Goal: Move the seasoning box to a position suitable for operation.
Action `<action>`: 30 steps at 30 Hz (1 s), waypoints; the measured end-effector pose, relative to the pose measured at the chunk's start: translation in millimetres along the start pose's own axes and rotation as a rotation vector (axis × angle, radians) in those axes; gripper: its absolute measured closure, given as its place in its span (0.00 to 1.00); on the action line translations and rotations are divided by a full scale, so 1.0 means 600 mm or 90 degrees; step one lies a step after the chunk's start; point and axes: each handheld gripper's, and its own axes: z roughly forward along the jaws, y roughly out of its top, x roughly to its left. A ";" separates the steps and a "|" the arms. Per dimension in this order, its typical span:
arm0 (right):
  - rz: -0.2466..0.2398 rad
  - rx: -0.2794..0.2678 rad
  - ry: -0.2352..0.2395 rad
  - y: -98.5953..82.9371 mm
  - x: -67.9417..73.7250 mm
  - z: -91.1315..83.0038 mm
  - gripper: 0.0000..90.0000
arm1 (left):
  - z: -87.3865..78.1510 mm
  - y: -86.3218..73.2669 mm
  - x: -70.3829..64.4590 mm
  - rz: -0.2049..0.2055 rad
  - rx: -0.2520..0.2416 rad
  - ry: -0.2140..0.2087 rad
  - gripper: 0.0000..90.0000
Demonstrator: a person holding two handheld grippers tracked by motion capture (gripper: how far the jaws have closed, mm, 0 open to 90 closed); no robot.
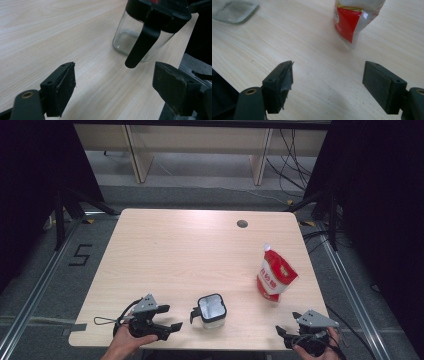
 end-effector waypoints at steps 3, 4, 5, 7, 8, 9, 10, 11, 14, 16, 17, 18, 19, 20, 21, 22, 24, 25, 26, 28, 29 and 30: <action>-0.013 -0.004 -0.006 0.001 -0.001 0.001 0.28 | 0.000 0.000 -0.002 -0.011 0.004 0.000 0.20; -0.017 -0.007 -0.002 0.001 -0.002 0.001 0.28 | 0.001 0.000 -0.002 -0.009 0.002 -0.002 0.20; 0.013 -0.002 -0.005 0.001 0.004 -0.003 0.27 | 0.002 0.000 -0.005 -0.017 -0.002 -0.001 0.20; -0.001 -0.013 -0.009 0.002 0.001 -0.002 0.27 | 0.001 0.000 -0.004 -0.007 0.006 -0.001 0.20; -0.014 -0.017 -0.014 0.001 -0.001 0.000 0.27 | 0.001 0.000 -0.005 -0.010 0.003 -0.002 0.20; -0.028 -0.016 -0.014 0.001 -0.004 0.000 0.27 | 0.002 0.000 -0.005 -0.014 -0.001 -0.004 0.20; -0.005 -0.006 -0.001 0.002 -0.001 0.000 0.27 | 0.001 0.001 -0.006 -0.018 -0.005 -0.008 0.20; -0.004 -0.006 0.001 0.002 0.000 -0.001 0.27 | 0.002 0.001 -0.006 -0.021 -0.016 -0.018 0.19; -0.005 -0.011 -0.002 0.003 0.001 -0.001 0.27 | 0.000 0.005 -0.011 -0.005 -0.005 -0.026 0.19; -0.023 -0.017 -0.008 0.003 -0.001 0.001 0.27 | 0.004 0.005 -0.014 0.013 -0.004 -0.033 0.23; -0.021 -0.016 -0.005 0.003 0.000 0.001 0.27 | 0.007 0.004 -0.017 0.011 -0.003 -0.032 0.24; -0.019 -0.010 -0.001 0.003 0.001 0.001 0.27 | 0.008 0.006 -0.020 0.022 0.005 -0.033 0.25; -0.007 -0.001 0.006 0.003 0.003 0.002 0.28 | 0.010 0.007 -0.022 0.024 0.006 -0.036 0.26; -0.013 -0.005 0.008 0.003 0.003 0.003 0.28 | 0.013 0.009 -0.026 0.026 -0.003 -0.044 0.29; -0.019 -0.004 0.011 0.003 0.003 0.004 0.28 | 0.015 0.011 -0.029 0.027 -0.011 -0.047 0.32; -0.024 -0.003 0.009 0.003 0.003 0.004 0.28 | 0.015 0.013 -0.029 0.031 -0.010 -0.049 0.34; -0.024 -0.007 0.003 0.003 0.003 0.004 0.28 | 0.018 0.017 -0.034 0.052 -0.017 -0.045 0.40; -0.028 -0.009 -0.002 0.003 0.002 0.004 0.28 | 0.021 0.018 -0.038 0.061 -0.025 -0.040 0.42; -0.020 -0.006 0.002 0.003 0.003 0.004 0.28 | 0.021 0.018 -0.039 0.073 -0.024 -0.033 0.47; -0.013 -0.002 0.006 0.003 0.004 0.003 0.28 | 0.024 0.021 -0.042 0.097 -0.023 -0.022 0.52; -0.016 -0.002 0.006 0.003 0.004 0.004 0.28 | 0.027 0.021 -0.045 0.090 -0.031 -0.023 0.55; -0.019 -0.005 0.003 0.003 0.004 0.004 0.28 | 0.029 0.022 -0.045 0.103 -0.028 -0.023 0.57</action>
